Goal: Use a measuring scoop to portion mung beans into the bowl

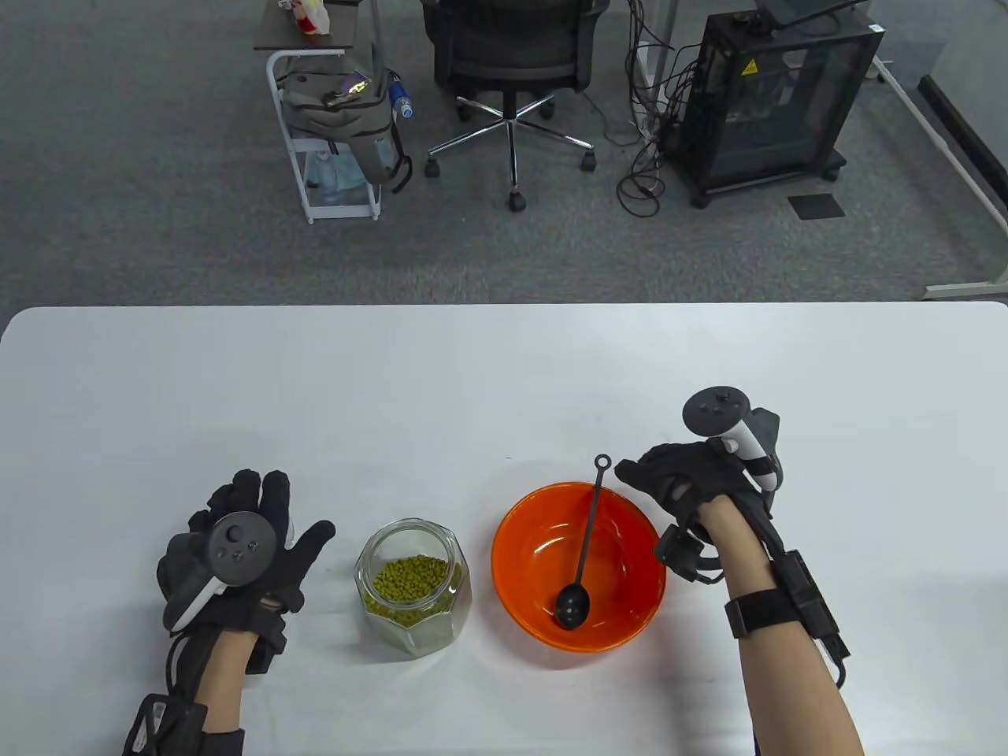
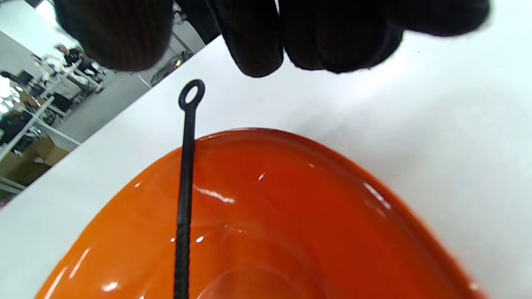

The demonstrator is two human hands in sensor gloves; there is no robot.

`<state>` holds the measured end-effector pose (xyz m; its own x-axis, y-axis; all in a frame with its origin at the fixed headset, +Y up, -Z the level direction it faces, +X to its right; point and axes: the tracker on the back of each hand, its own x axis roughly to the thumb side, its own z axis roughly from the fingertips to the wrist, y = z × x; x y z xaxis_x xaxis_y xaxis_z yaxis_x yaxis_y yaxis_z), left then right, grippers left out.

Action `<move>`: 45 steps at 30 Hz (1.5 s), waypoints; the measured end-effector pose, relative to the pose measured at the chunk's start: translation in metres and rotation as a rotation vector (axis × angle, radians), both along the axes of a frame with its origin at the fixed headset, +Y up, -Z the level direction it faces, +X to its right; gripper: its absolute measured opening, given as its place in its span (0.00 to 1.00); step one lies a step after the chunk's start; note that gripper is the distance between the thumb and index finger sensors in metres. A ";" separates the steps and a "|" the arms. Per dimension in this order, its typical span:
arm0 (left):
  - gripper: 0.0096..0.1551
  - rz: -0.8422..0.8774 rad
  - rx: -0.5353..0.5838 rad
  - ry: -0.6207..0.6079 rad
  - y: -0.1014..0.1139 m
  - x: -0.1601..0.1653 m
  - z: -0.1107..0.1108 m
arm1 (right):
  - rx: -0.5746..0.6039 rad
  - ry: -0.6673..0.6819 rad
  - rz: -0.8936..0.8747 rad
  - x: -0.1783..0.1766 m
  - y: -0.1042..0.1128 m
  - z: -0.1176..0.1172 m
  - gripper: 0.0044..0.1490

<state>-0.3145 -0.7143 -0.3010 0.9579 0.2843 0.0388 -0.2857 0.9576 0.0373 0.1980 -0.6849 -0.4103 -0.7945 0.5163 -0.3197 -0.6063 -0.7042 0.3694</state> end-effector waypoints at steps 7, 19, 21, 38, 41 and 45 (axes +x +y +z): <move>0.57 -0.007 -0.003 0.007 0.001 -0.001 0.001 | -0.074 0.016 0.023 -0.015 -0.006 -0.028 0.47; 0.57 -0.022 -0.019 0.026 -0.001 -0.003 0.001 | -0.158 0.056 -0.026 -0.026 -0.025 -0.048 0.45; 0.57 -0.022 -0.020 0.029 -0.001 -0.003 0.001 | -0.161 0.051 -0.032 -0.026 -0.026 -0.050 0.41; 0.57 -0.005 -0.008 0.019 0.001 -0.004 0.000 | 0.044 0.078 -0.187 -0.016 0.011 -0.034 0.27; 0.57 0.003 0.007 0.018 0.004 -0.005 0.001 | 0.146 0.070 -0.221 -0.011 0.031 -0.020 0.26; 0.57 0.024 0.027 0.015 0.007 -0.005 0.003 | 0.289 0.044 -0.321 -0.002 0.050 0.008 0.25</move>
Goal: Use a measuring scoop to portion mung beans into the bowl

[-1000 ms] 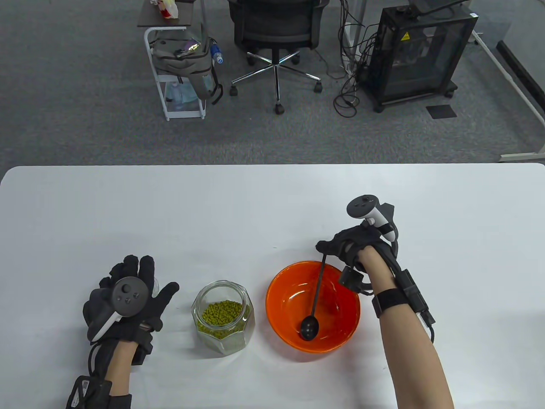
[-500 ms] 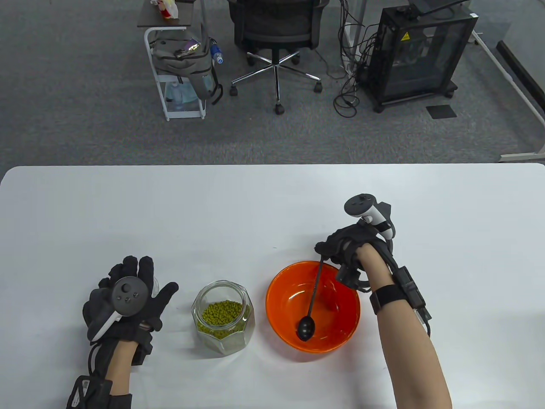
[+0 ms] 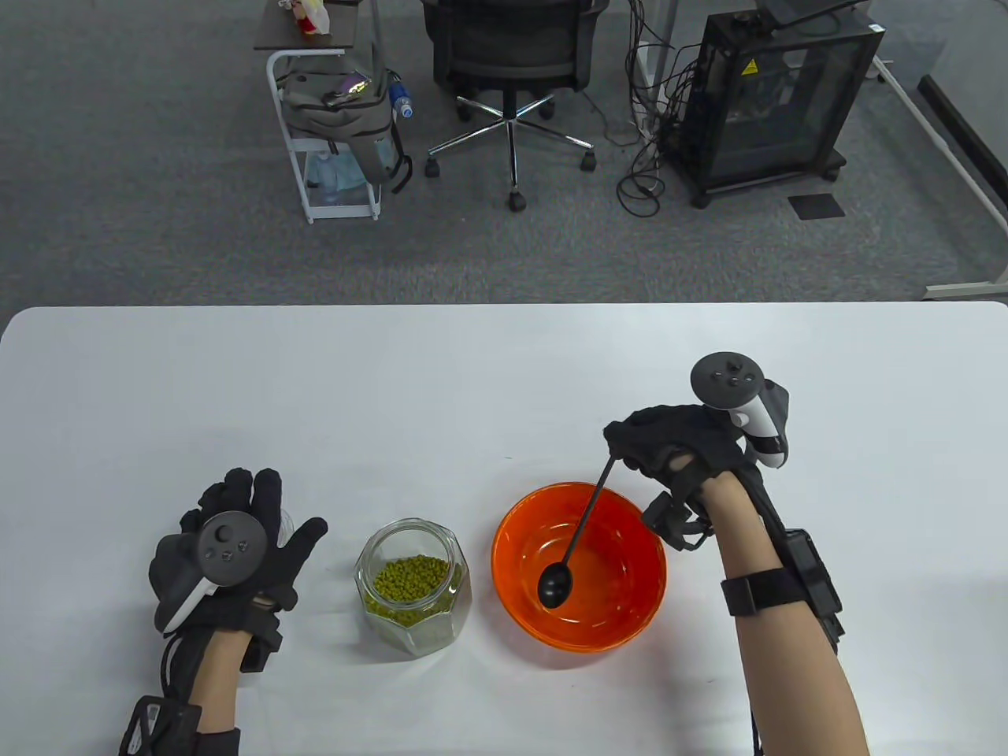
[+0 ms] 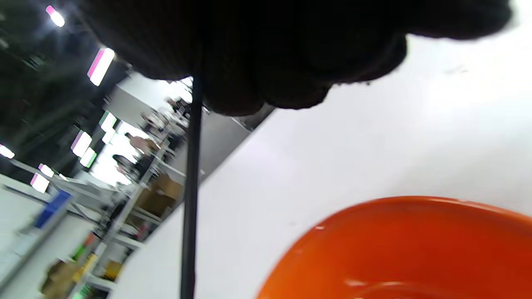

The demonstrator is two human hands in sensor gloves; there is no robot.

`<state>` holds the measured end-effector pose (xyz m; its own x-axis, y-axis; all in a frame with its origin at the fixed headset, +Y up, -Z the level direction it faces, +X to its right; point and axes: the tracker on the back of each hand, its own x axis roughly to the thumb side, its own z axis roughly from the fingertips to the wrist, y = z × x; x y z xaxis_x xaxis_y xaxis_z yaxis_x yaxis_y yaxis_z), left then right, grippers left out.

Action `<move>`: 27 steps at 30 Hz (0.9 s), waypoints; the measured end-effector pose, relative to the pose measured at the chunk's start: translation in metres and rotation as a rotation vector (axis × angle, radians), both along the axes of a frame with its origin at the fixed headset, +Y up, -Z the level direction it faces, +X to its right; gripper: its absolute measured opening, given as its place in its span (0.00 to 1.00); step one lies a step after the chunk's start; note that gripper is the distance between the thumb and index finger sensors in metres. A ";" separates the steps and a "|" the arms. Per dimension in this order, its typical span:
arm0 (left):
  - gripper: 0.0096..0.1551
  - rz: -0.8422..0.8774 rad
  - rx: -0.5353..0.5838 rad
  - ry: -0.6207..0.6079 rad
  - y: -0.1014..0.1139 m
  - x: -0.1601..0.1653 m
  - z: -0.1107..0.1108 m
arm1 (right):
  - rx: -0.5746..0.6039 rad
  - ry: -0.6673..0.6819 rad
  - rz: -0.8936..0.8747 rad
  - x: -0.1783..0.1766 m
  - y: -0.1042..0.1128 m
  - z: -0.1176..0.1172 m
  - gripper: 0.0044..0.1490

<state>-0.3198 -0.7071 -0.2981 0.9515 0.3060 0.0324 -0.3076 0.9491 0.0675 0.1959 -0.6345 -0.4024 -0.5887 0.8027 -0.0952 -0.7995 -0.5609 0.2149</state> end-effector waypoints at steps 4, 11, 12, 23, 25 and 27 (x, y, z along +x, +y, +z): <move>0.57 0.010 0.028 -0.010 0.005 0.002 0.002 | 0.089 -0.056 -0.096 0.007 0.004 0.024 0.25; 0.57 0.112 0.084 -0.049 0.017 0.004 0.008 | 0.184 -0.178 -0.385 0.014 -0.011 0.061 0.24; 0.57 0.119 0.096 -0.057 0.020 0.005 0.009 | 0.197 -0.186 -0.407 0.016 -0.015 0.065 0.24; 0.57 0.227 0.180 -0.161 0.032 0.018 0.017 | 0.316 -0.341 -0.628 0.025 -0.042 0.092 0.24; 0.58 0.270 0.202 -0.191 0.036 0.022 0.019 | 0.327 -0.393 -0.634 0.030 -0.045 0.096 0.24; 0.58 0.317 0.221 -0.239 0.039 0.026 0.022 | 0.341 -0.420 -0.639 0.034 -0.048 0.097 0.24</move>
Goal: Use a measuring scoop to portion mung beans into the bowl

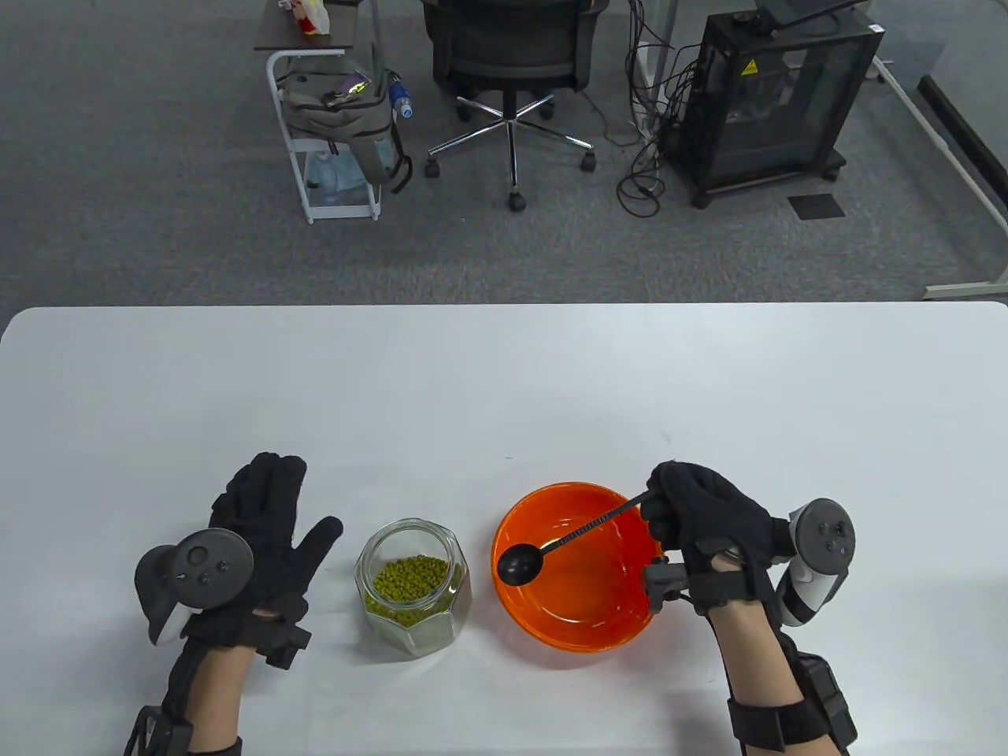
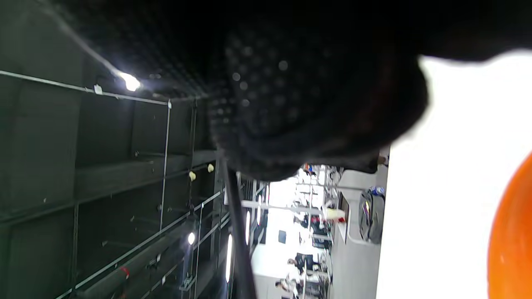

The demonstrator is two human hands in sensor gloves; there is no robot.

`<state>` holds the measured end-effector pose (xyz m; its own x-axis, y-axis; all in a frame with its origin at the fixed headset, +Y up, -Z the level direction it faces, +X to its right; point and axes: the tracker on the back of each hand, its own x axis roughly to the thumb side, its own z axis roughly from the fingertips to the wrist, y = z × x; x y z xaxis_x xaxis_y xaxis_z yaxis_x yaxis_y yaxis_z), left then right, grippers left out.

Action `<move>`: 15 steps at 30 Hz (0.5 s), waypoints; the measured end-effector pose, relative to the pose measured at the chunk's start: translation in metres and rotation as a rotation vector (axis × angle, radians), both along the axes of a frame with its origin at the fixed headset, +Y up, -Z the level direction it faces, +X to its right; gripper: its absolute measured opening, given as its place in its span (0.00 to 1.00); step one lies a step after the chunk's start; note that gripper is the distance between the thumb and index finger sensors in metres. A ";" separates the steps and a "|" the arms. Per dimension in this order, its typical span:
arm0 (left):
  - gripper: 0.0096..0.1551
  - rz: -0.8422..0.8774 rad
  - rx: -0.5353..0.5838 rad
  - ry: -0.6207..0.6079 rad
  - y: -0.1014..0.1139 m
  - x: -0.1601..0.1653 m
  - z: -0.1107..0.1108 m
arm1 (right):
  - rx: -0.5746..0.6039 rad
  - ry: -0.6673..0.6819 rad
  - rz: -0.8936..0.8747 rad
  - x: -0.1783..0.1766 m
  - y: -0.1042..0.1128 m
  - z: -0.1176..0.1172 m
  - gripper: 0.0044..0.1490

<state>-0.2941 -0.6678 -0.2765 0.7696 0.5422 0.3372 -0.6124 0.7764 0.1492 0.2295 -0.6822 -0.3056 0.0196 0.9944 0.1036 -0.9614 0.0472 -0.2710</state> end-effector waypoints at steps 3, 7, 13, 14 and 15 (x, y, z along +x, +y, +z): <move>0.61 0.042 0.020 -0.096 0.004 0.009 0.003 | -0.012 -0.019 -0.038 0.002 -0.004 0.000 0.24; 0.67 0.077 -0.036 -0.253 0.002 0.030 0.005 | -0.037 -0.017 -0.031 -0.001 -0.009 0.000 0.24; 0.74 0.002 -0.111 -0.342 -0.008 0.056 0.004 | -0.057 -0.022 -0.061 0.000 -0.015 -0.001 0.24; 0.75 -0.017 -0.112 -0.345 -0.009 0.057 0.003 | -0.063 -0.026 -0.072 0.001 -0.016 -0.001 0.24; 0.76 -0.031 -0.111 -0.335 -0.010 0.059 0.003 | -0.069 -0.024 -0.084 0.001 -0.017 -0.002 0.24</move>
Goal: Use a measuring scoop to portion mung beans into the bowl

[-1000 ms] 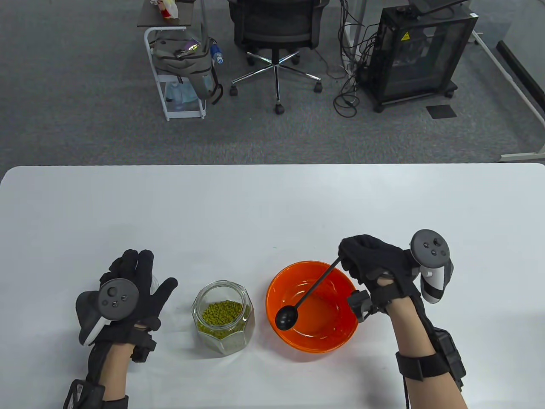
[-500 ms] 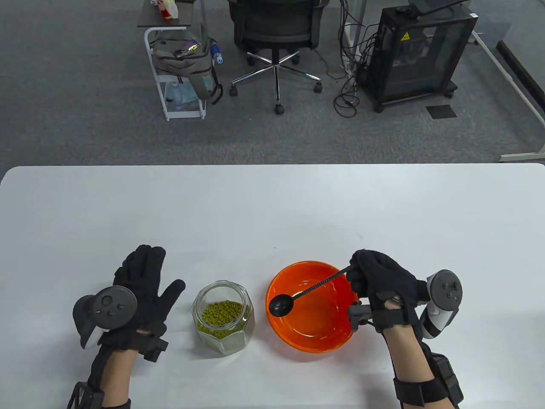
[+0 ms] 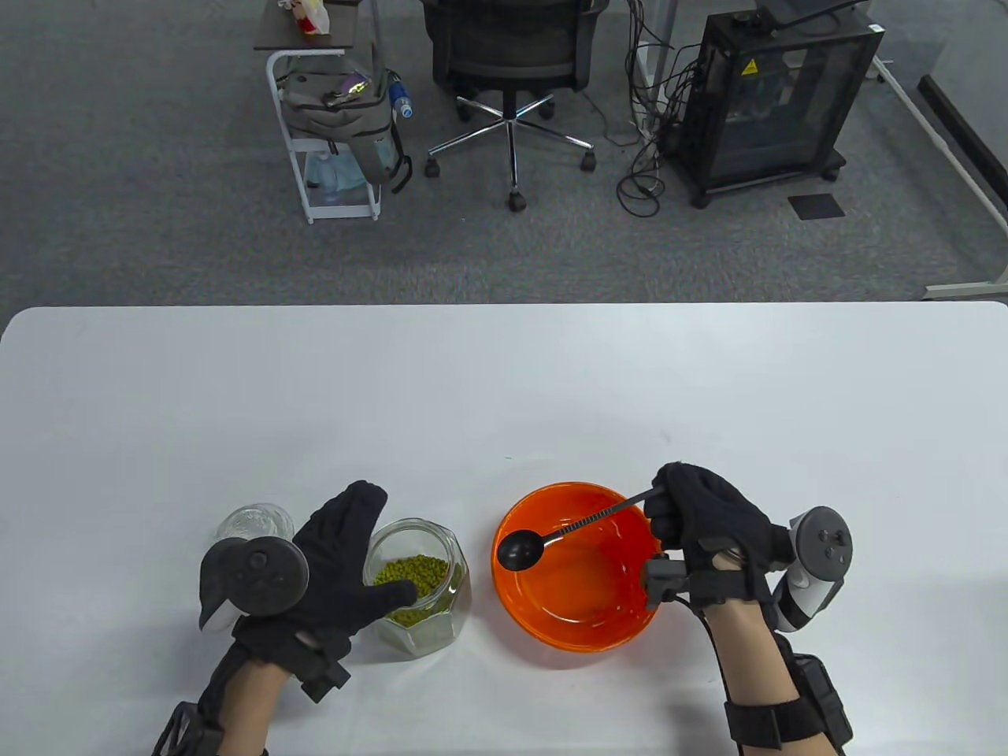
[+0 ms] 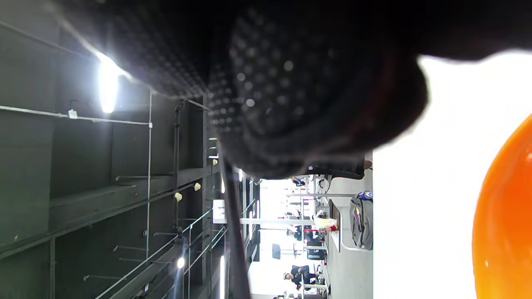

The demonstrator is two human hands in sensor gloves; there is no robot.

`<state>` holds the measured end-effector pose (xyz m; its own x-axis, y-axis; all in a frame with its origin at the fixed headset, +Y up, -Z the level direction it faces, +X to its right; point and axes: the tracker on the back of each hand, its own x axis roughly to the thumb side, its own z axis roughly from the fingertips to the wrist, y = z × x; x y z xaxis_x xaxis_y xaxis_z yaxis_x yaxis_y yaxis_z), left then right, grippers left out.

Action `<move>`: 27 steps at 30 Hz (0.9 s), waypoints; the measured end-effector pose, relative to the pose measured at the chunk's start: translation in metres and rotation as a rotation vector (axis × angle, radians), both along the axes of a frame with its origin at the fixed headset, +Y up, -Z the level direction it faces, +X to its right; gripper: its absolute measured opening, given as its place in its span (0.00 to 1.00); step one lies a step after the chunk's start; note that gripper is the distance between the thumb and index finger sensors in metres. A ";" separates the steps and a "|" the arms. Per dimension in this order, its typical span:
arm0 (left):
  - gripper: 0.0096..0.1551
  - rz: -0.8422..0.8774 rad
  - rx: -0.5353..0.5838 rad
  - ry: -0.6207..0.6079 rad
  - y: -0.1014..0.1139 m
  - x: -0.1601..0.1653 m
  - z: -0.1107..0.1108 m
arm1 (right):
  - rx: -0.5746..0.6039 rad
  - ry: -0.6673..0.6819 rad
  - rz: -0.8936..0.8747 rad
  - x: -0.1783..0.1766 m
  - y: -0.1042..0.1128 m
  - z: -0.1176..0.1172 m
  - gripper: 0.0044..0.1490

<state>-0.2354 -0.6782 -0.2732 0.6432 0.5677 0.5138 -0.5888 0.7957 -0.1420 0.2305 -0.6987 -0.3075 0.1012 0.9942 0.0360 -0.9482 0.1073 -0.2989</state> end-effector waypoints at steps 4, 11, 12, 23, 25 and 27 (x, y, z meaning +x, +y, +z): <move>0.78 -0.032 -0.021 -0.020 -0.006 0.006 -0.002 | -0.004 -0.011 -0.012 0.001 -0.001 0.001 0.24; 0.80 -0.102 -0.043 -0.022 -0.014 0.016 -0.004 | 0.023 -0.016 -0.017 -0.006 0.005 0.005 0.24; 0.80 -0.102 -0.045 -0.022 -0.014 0.016 -0.004 | 0.024 -0.010 -0.018 -0.007 0.006 0.005 0.24; 0.79 -0.074 -0.069 -0.014 -0.017 0.016 -0.005 | 0.067 0.043 0.005 -0.033 0.027 0.004 0.24; 0.80 -0.069 -0.074 -0.014 -0.017 0.016 -0.006 | 0.080 0.046 0.024 -0.041 0.034 0.003 0.25; 0.80 -0.059 -0.077 -0.013 -0.017 0.016 -0.006 | 0.093 0.049 0.045 -0.048 0.040 0.001 0.25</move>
<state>-0.2198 -0.6956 -0.2793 0.6705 0.5671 0.4784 -0.5389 0.8154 -0.2113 0.1821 -0.6583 -0.3068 0.0606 0.9903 0.1247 -0.9659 0.0896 -0.2428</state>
